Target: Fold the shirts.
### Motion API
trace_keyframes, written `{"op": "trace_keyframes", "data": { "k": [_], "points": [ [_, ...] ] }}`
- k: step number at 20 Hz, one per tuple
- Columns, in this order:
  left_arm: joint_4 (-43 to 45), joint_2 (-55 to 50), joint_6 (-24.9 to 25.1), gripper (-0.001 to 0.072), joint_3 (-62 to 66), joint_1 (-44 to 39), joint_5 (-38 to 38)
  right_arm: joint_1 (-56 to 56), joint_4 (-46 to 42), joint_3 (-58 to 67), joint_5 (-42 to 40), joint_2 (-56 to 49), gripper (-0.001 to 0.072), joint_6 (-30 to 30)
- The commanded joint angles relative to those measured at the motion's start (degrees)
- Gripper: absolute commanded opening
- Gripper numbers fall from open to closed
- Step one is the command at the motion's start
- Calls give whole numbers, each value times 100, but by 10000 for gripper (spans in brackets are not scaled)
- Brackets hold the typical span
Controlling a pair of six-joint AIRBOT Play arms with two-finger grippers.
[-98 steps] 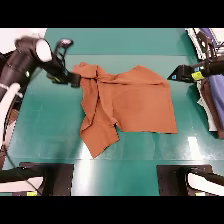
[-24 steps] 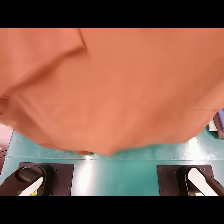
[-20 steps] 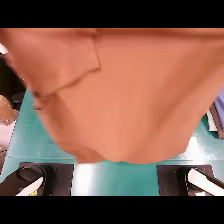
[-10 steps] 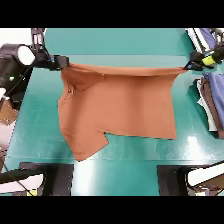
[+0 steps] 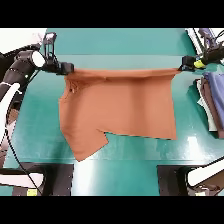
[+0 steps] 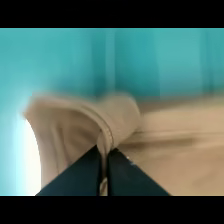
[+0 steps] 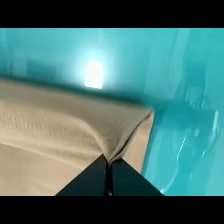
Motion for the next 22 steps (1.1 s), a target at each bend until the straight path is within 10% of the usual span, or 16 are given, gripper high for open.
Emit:
{"op": "trace_keyframes", "data": {
  "k": [1, 6, 8, 9, 10, 20, 22],
  "points": [
    [22, -28, 229, 27, -374, 7, -767, -2, -9, -890, 98, 221, 13, -74],
    [39, -31, -179, 33, -813, 9, -560, 175, 35, -2479, -761, 645, 15, -74],
    [33, -28, -354, 516, -800, 7, -549, 212, 39, -2769, -839, 737, 32, -72],
    [35, -24, -431, 542, -800, 9, -629, 221, 33, -2822, -769, 767, 200, -72],
    [35, -7, -437, 544, -780, 9, -820, 212, 31, -2848, -658, 833, 355, -68],
    [162, 2820, -619, 545, -2736, 7, -2490, -422, 33, -2848, 678, 2435, 391, -74],
    [57, 3434, -892, 545, -3694, 7, -2492, -385, 39, -2848, 756, 2686, 487, -72]
  ]
}}
